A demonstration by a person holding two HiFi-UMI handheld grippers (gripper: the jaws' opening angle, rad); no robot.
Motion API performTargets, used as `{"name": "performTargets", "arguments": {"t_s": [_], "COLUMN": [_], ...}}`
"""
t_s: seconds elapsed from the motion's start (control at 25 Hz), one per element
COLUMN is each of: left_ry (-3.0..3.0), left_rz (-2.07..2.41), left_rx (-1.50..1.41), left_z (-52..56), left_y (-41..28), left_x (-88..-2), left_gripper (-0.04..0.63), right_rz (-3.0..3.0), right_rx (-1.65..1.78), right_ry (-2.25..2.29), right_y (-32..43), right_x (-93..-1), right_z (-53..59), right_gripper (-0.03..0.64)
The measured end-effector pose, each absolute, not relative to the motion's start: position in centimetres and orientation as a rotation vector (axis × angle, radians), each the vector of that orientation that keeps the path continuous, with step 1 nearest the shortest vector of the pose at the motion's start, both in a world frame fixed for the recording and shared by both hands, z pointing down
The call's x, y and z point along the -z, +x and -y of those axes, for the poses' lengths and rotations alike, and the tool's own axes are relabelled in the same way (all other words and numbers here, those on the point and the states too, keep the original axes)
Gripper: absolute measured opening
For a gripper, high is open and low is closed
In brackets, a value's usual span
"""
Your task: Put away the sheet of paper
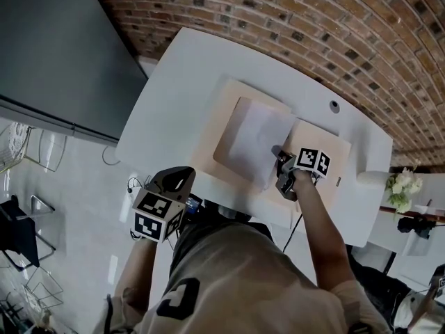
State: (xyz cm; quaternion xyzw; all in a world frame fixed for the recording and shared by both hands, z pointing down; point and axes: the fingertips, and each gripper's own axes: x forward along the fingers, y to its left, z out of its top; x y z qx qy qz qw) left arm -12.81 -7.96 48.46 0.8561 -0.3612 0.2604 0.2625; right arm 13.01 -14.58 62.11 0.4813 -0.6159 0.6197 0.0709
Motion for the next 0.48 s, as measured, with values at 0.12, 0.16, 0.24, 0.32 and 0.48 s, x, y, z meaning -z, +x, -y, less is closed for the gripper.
{"name": "performTargets", "arguments": {"t_s": [0.12,0.16,0.24,0.32,0.48], "left_ry": [2.314,2.315,2.314,2.310,2.305], "left_rz": [0.980,0.980,0.981,0.984,0.992], "left_rx": [-0.709,-0.711,-0.712,-0.711,-0.710], "left_z": [7.8,7.8,7.8,7.7,7.6], "left_y": [-13.0,-13.1,-13.1,-13.2,-13.5], "left_x": [-48.4,-48.4,-48.5,-48.5,-48.6], "left_gripper": [0.014,0.014,0.014,0.014,0.014], "right_rz": [1.862,1.865,1.870,1.875,1.883], "right_rx": [-1.863,-1.862,-1.862,-1.864,-1.863], "right_ry": [1.436,1.434,1.430,1.426,1.419], "right_y": [12.4,12.2,12.0,11.7,11.2], "right_x": [-62.1,-62.2,-62.2,-62.3,-62.4], "right_z": [14.8,14.9,15.0,15.2,15.3], "right_gripper": [0.023,0.023,0.023,0.023,0.023]}}
